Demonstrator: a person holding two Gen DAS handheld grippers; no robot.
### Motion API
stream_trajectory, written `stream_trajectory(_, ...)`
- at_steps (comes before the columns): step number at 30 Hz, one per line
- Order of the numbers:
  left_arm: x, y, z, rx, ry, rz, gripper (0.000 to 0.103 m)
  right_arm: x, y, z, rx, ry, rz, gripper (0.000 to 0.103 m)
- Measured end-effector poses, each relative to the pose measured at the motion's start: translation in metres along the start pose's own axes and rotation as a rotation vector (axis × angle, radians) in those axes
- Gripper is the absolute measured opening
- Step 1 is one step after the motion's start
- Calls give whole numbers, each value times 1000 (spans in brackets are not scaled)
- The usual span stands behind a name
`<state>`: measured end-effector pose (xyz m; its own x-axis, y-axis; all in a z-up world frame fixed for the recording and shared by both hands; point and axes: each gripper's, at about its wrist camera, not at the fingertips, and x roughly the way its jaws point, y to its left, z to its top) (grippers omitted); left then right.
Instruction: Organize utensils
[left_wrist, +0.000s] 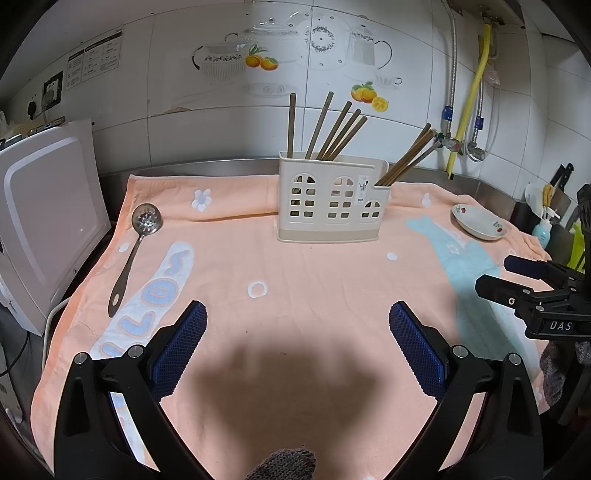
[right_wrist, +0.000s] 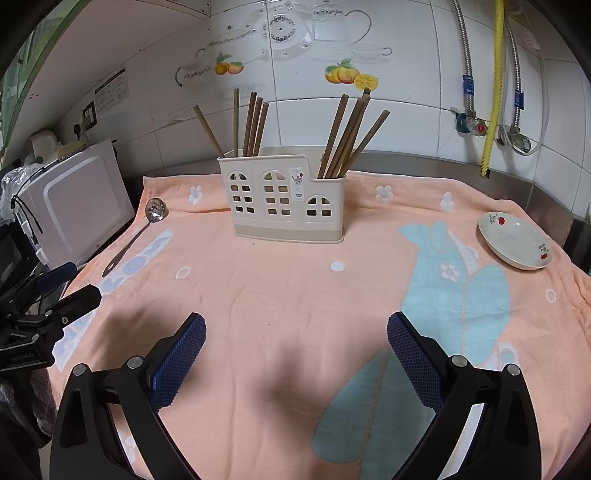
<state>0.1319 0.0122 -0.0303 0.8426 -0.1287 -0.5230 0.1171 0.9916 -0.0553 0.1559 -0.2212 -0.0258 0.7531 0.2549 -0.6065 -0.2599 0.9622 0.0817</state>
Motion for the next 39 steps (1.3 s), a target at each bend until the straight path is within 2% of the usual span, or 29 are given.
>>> stream_trajectory(39,3,5,-5,-31,25,40,98,1,3,-3,1,4,4,96)
